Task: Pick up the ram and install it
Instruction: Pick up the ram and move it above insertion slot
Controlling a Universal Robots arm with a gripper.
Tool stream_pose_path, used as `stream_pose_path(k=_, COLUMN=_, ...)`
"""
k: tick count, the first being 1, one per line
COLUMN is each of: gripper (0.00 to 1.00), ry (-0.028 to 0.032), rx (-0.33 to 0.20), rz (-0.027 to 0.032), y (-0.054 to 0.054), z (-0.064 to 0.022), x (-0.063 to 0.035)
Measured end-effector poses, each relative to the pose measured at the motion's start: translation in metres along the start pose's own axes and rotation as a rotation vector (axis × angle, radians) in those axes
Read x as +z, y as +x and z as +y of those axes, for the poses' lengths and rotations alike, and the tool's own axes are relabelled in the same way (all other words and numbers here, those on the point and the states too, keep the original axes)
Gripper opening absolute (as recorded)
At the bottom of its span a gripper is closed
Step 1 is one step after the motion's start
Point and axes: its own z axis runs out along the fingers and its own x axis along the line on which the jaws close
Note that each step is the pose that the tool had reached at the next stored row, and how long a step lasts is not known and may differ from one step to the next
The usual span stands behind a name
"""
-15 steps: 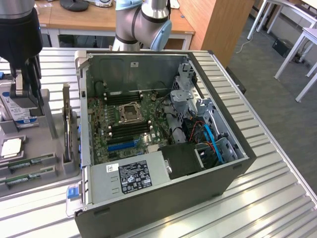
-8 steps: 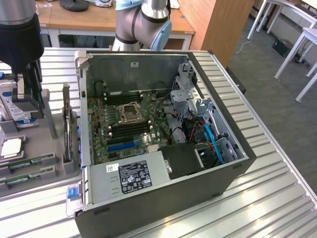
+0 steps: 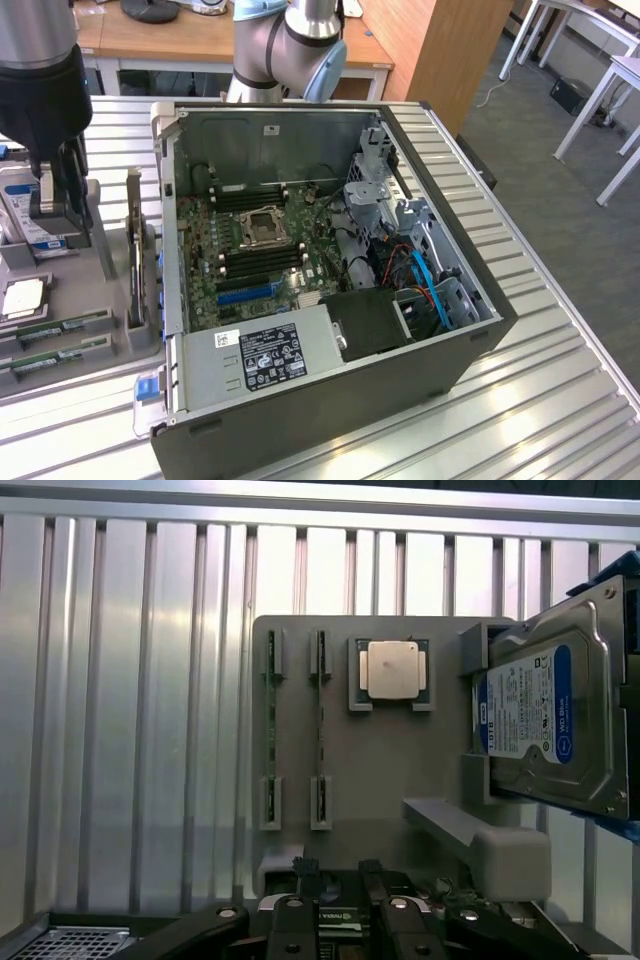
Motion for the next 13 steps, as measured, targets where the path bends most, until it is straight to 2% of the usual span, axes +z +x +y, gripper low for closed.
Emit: stream_pose_path(k=13, gripper=0.3, ry=0.0, rx=0.0, rz=0.0, y=0.0, z=-0.0008, x=0.0182)
